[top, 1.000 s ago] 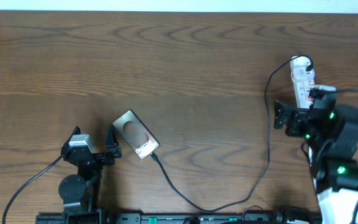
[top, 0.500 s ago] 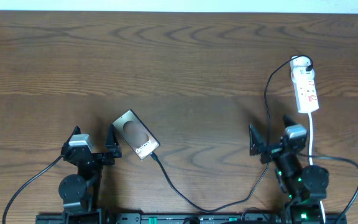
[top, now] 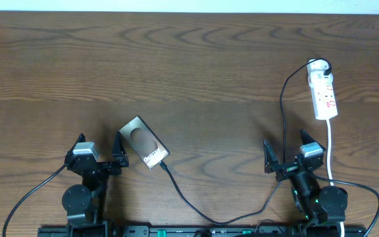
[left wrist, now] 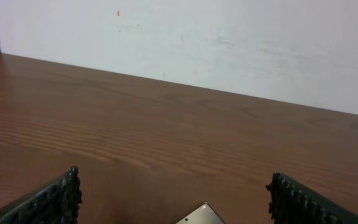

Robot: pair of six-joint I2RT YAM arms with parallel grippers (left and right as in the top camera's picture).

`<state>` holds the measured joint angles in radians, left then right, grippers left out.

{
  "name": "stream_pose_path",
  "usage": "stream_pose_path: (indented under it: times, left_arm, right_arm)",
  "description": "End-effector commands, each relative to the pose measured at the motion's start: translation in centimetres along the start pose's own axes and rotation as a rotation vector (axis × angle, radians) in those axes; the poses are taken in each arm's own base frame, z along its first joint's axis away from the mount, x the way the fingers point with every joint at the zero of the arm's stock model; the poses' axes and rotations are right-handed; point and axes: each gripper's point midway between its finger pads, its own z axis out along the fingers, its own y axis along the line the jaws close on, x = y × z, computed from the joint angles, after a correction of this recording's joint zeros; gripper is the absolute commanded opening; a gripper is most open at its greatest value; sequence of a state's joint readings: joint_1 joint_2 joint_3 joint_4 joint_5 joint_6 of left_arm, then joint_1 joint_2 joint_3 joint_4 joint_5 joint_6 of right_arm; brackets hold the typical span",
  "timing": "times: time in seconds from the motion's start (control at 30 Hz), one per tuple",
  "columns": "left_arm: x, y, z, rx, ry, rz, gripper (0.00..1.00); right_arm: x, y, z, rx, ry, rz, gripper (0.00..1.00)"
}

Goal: Plug charger to phone and switch on socket

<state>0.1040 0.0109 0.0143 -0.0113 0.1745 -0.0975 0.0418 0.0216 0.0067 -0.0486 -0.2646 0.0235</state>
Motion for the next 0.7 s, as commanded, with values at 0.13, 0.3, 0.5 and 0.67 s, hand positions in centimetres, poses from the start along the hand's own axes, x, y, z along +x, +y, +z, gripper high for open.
stream_pose_path:
  times: [0.13,0.3,0.5,0.67]
  left_arm:
    - [1.44,0.09,0.01,0.003,0.049,-0.003,0.93]
    - [1.44,0.09,0.01,0.003,0.049,-0.003,0.93]
    - [1.43,0.09,0.01,0.003,0.048,-0.003,0.93]
    - [1.44,0.09,0.01,0.003,0.049,-0.003,0.93]
  right_arm:
    - [-0.08,0.11,-0.07,0.000,-0.006,-0.024,0.99]
    - [-0.09,0.06,-0.07,0.003,-0.006,-0.024,0.99]
    - [-0.13,0.06,-0.07,0.003,-0.008,-0.024,0.99]
    - [-0.13,0.06,-0.07,0.003,-0.008,-0.024,0.99]
